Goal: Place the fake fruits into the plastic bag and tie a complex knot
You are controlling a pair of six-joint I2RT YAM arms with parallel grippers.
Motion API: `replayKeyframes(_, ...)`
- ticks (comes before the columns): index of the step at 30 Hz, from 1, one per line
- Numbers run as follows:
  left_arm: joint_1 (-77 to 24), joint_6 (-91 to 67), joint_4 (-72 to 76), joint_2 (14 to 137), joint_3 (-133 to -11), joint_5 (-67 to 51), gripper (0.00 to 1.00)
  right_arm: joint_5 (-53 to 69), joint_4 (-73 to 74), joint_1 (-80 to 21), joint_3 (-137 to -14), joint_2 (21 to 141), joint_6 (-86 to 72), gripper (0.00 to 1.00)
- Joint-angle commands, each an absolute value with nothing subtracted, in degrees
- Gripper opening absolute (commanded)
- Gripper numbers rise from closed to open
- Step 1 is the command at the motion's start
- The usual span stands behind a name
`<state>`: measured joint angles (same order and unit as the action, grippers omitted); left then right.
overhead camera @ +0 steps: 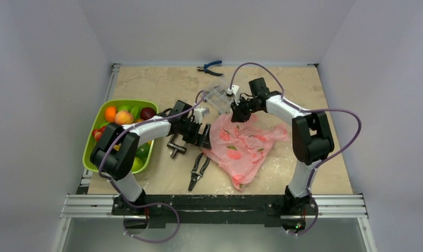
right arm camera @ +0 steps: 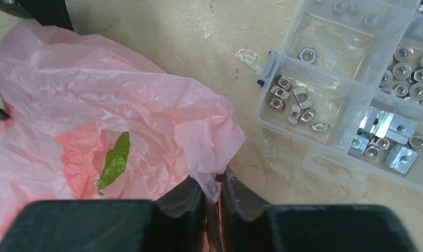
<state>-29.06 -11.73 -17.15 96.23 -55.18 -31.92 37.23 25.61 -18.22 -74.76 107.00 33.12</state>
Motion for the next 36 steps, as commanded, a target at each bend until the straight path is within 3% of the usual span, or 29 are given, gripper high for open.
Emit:
replayKeyframes(1, -28.61, -14.3, -12.73, 96.46, -56.03, -32.58, 0.9, 39.83, 23.97, -18.1, -75.8, 104.53, 33.07, 0.0)
replayKeyframes(11, -28.56, -11.03, -3.59, 94.58, -55.09, -40.13, 0.92, 53.13, 21.1, -13.84, -72.44, 92.04, 28.87, 0.0)
replayKeyframes(12, -28.56, -10.71, -2.72, 94.12, -55.15, -41.57, 0.87, 54.2, 20.94, -13.52, -72.17, 90.95, 28.35, 0.0)
replayKeyframes(19, -28.54, -5.94, -4.13, 85.04, -52.37, -48.28, 0.0, 58.59, 18.38, -7.59, -71.64, 85.74, 22.7, 0.0)
replayKeyframes(23, -28.62, -1.53, -11.97, 80.99, -51.49, -47.15, 0.0, 58.37, 18.28, -4.52, -73.55, 85.02, 20.52, 0.0)
replayKeyframes(28, -28.52, 3.51, -24.57, 78.52, -51.14, -44.65, 0.0, 51.3, 7.12, -0.86, -72.87, 83.47, 12.13, 0.0)
replayKeyframes(34, -28.1, 6.02, -29.67, 75.73, -51.84, -43.96, 0.0, 51.25, 13.39, -0.82, -74.64, 84.26, 19.11, 0.0)
replayKeyframes(35, -28.03, 7.58, -29.97, 74.56, -52.31, -45.35, 0.07, 53.94, 16.84, -1.55, -75.38, 84.38, 22.37, 0.0)
replayKeyframes(36, -27.88, 9.48, -30.0, 72.55, -53.01, -46.29, 0.21, 55.26, 19.74, -2.56, -75.78, 84.21, 25.21, 0.0)
